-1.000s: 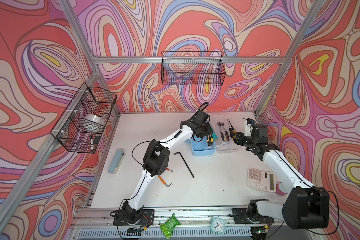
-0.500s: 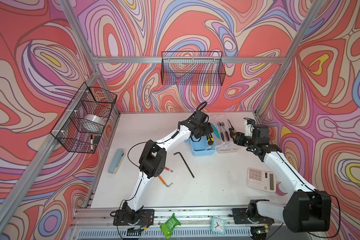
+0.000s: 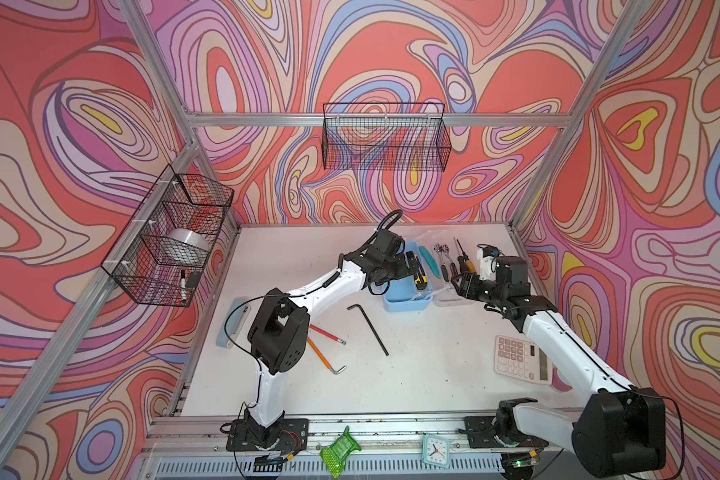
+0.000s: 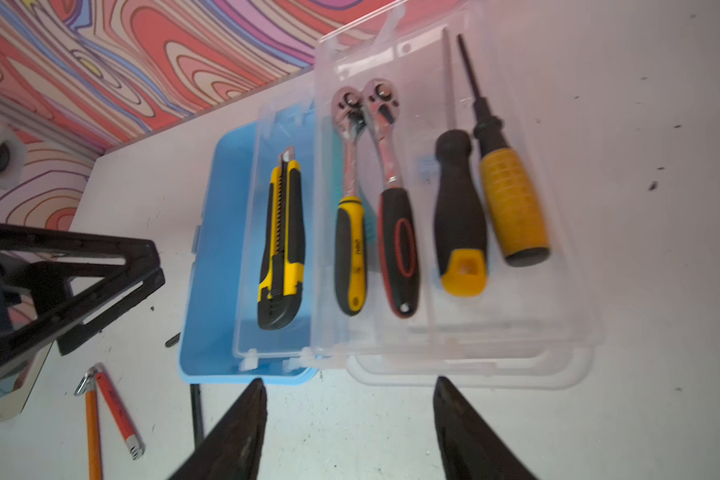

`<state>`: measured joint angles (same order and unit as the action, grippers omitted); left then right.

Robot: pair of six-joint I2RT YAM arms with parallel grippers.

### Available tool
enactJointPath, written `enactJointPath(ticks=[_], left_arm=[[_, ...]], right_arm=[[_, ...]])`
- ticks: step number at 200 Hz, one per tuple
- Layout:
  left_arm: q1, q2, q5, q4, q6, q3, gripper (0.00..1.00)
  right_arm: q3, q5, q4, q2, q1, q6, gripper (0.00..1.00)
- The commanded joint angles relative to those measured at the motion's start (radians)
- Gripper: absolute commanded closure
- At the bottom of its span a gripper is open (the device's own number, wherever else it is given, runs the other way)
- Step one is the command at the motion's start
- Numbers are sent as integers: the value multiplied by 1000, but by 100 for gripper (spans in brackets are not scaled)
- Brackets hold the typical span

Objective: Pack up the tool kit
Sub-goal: 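Lower the yellow-black knife into the toolbox and open the left gripper, then move the left gripper over the red hex key while the right reaches the black one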

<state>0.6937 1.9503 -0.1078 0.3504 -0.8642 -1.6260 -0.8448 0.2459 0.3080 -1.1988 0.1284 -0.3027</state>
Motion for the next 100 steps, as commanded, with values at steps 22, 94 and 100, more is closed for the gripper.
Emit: enactJointPath(ticks=[22, 94, 100], left_arm=[[-5, -151, 172, -1, 21, 165, 0], [-86, -384, 313, 43, -44, 469, 0], [-95, -400, 322, 54, -48, 489, 0]], right_arm=[[3, -142, -44, -13, 208, -39, 39], [-39, -354, -61, -168, 558, -53, 43], [-50, -369, -53, -191, 585, -53, 43]])
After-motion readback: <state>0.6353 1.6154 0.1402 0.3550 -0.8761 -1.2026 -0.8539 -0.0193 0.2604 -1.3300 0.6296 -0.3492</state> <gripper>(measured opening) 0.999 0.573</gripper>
